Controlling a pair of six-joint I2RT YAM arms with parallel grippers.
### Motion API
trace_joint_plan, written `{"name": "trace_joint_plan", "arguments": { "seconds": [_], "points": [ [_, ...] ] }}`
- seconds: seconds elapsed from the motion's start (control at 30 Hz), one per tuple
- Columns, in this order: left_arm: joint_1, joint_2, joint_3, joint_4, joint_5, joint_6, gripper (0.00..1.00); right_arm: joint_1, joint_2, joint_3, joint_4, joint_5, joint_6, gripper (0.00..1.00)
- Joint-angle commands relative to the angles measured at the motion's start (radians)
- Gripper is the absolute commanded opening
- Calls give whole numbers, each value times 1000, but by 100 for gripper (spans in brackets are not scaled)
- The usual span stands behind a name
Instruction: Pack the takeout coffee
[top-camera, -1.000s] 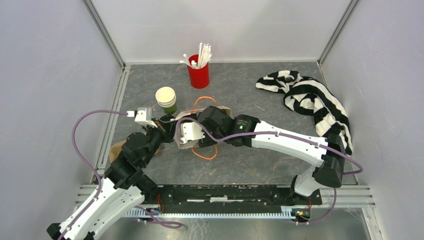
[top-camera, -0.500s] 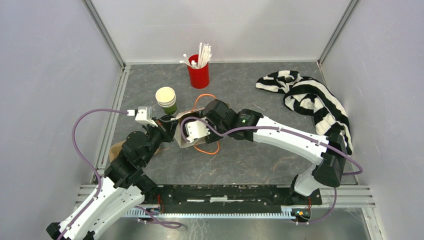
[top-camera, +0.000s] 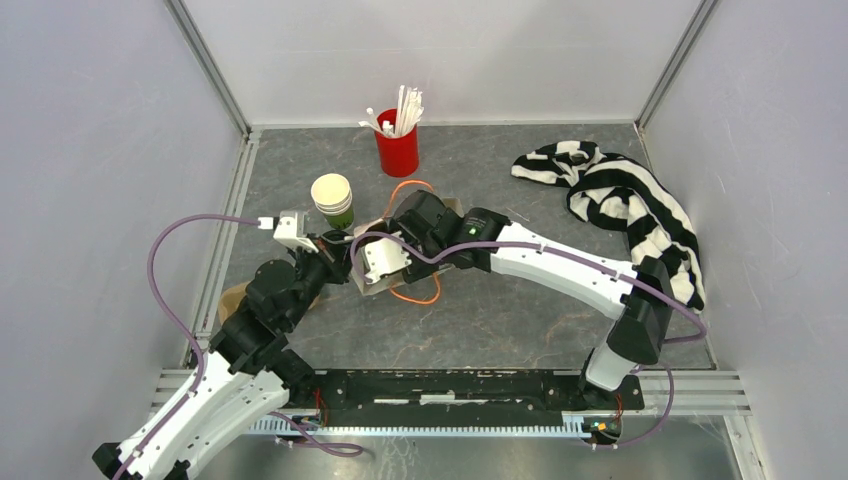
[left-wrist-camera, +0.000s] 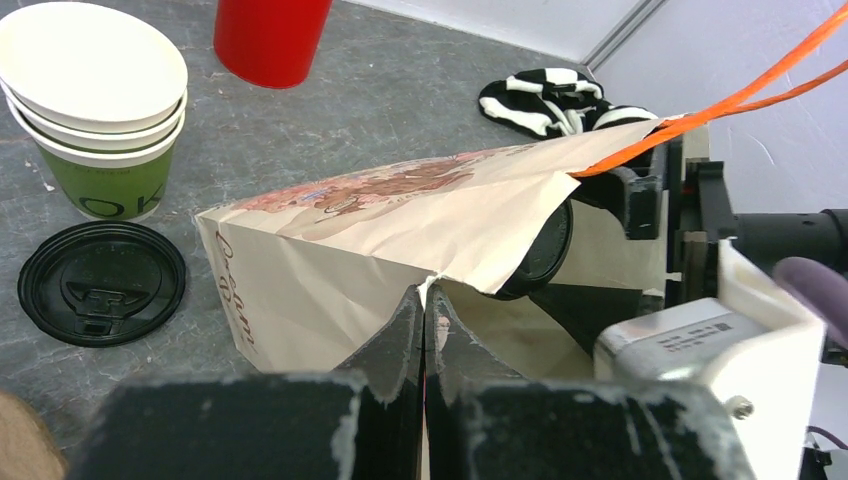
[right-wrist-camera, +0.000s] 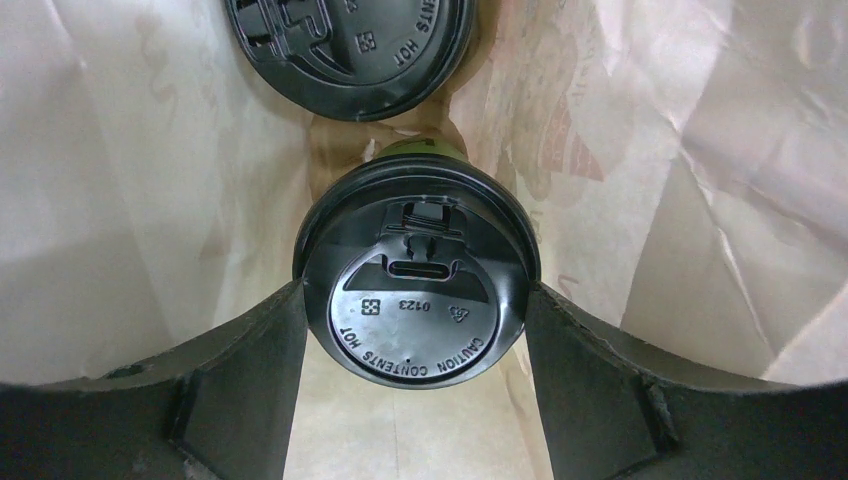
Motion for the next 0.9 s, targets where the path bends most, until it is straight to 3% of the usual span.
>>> {"name": "trace_joint_plan", "arguments": {
  "seconds": [0.0,0.33,0.87],
  "points": [
    [-2,12,40,6,29,39,2,-17,1,0,27,15,-10,0],
    [-2,21,45,4,46,39,2,-45,-53,-115,138,-1,-13,0],
    [-2,35,58,1,39,45,2,-59,-18,-109,196,-105,-20,0]
  ]
}}
